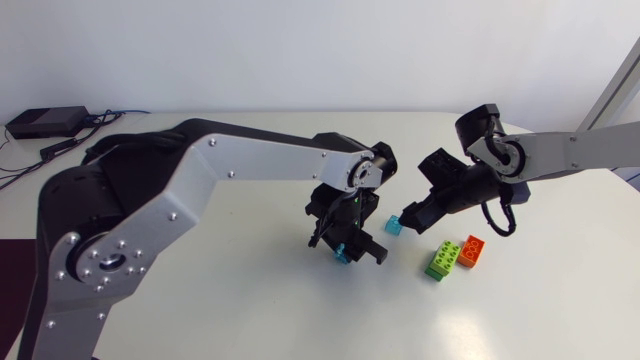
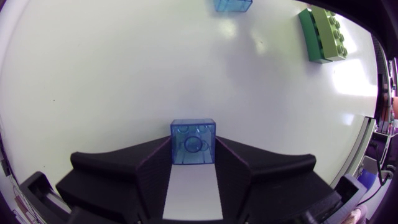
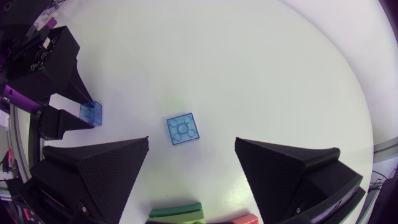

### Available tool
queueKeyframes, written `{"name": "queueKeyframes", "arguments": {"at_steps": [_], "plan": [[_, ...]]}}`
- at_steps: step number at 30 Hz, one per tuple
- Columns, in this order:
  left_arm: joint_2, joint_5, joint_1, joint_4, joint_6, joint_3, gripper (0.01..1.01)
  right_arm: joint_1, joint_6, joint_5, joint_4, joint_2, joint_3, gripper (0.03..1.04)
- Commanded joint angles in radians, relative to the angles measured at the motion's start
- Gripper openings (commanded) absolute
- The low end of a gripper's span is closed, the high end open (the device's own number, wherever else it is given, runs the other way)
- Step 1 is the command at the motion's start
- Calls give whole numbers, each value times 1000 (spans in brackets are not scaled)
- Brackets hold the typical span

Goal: Sort duplo bricks by size, large to the right and small to the left

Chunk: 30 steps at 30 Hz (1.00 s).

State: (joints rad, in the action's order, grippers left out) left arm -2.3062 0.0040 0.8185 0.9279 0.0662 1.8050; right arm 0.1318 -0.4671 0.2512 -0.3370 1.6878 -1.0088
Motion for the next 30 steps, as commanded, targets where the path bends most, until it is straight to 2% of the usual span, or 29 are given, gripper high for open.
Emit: {"name": "queueKeyframes", "arguments": {"at_steps": [1,4,9,15,19,23,28,30], "plan": [[-10,11,-10,0,18,24,200,8,16,-7,3,24,33,998],[18,10,-45,12,3,25,198,8,16,-7,3,24,33,998],[106,10,-191,34,-57,-42,200,26,16,-9,1,30,36,998],[240,1,-387,-14,-151,-259,203,57,-2,-21,3,85,18,998],[324,1,-479,-70,-204,-426,207,71,-31,-40,24,138,-2,993],[406,1,-525,-115,-244,-565,208,68,-41,-41,27,174,-39,992],[495,1,-530,-138,-263,-694,213,68,-51,-47,24,216,-88,989],[521,1,-530,-144,-272,-737,216,66,-54,-49,21,236,-106,954]]}}
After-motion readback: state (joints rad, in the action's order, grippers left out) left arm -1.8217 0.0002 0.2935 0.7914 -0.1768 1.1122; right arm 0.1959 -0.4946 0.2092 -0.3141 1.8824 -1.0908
